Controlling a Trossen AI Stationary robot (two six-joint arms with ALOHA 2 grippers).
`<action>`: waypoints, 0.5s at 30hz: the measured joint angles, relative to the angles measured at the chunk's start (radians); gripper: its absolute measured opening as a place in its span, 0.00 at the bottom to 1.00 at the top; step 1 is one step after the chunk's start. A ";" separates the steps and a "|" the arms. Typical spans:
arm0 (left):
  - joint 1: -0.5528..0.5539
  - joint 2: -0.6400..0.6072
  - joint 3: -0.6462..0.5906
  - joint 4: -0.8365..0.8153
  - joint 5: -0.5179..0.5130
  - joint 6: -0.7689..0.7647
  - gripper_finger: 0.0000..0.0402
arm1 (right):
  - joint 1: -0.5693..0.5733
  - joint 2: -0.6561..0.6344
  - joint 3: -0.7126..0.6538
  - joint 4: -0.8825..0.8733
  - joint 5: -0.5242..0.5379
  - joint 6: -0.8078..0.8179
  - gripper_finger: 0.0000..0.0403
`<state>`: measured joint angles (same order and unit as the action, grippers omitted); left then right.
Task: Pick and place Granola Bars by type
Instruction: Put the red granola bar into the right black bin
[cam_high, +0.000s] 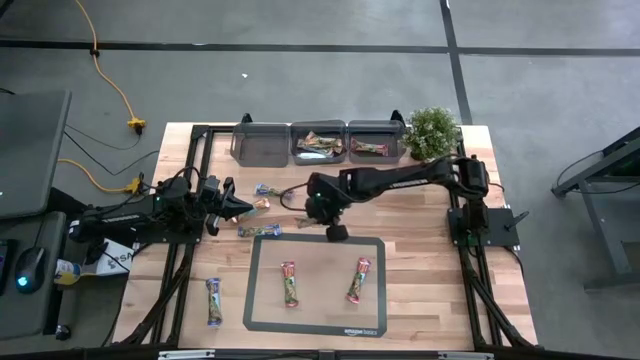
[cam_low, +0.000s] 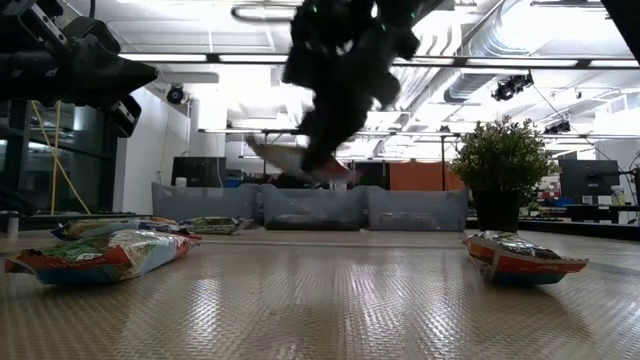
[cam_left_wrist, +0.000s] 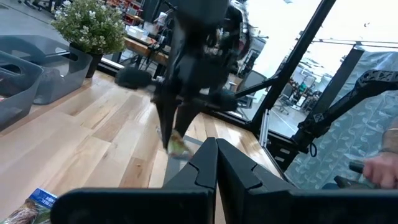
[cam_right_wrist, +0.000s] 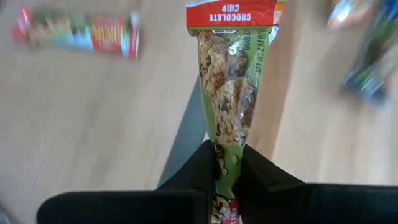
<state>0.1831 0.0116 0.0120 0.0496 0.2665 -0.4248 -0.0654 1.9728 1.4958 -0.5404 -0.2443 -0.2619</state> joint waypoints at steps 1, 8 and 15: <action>0.000 0.000 0.000 0.000 0.000 0.000 0.00 | 0.000 0.000 0.025 -0.001 0.000 0.000 0.08; 0.000 0.000 0.000 0.000 0.000 0.000 0.00 | -0.001 -0.002 0.251 -0.015 -0.034 0.000 0.07; 0.000 0.000 0.000 0.000 0.001 0.000 0.00 | -0.001 -0.003 0.478 -0.017 -0.053 0.000 0.08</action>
<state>0.1833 0.0116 0.0120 0.0498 0.2672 -0.4248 -0.0662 1.9701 1.9739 -0.5575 -0.2971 -0.2615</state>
